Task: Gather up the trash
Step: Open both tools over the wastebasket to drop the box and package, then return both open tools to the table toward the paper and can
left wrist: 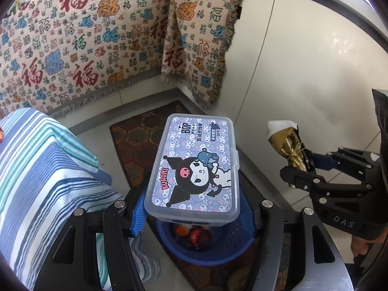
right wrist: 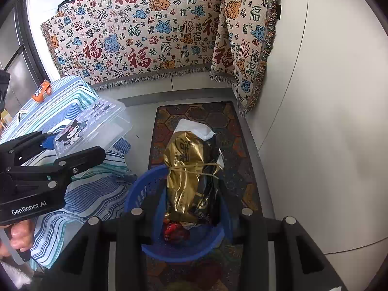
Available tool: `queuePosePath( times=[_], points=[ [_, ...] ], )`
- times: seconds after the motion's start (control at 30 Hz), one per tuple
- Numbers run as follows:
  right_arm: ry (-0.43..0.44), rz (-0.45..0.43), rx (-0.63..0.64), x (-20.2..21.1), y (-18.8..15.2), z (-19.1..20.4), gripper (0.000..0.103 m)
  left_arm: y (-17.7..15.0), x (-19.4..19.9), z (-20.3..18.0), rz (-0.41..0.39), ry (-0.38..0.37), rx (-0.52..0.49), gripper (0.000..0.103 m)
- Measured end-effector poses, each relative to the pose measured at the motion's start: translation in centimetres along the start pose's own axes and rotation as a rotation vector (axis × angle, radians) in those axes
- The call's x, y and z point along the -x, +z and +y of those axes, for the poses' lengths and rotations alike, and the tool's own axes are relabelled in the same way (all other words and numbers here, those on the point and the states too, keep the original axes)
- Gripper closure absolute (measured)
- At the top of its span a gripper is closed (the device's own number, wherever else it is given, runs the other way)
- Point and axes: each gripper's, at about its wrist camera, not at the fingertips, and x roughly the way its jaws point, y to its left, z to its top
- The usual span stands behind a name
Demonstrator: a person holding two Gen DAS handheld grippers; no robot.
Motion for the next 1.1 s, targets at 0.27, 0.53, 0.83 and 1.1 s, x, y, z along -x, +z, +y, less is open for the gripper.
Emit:
queuePosePath(
  times=[0.27,0.53,0.83,1.1],
  points=[
    [-0.018,-0.001,0.023,-0.3,-0.3,0.3,0.051,0.1,-0.2,-0.1,-0.006,-0.014,-0.009,0.029],
    [-0.012,-0.01,0.015,0.0,-0.3,0.0,0.045,0.5,0.2,0.0,-0.024,-0.015,0.006,0.028],
    [-0.004,-0.027,0.028,0.4,0.4,0.6,0.045,0.0,1.6,1.3,-0.027,0.003,0.037,0.028],
    [0.063,-0.088,0.099,1.0,3.2,6.3,0.045,-2.8,7.6,7.1,-0.058,0.086,0.122,0.028]
  ],
)
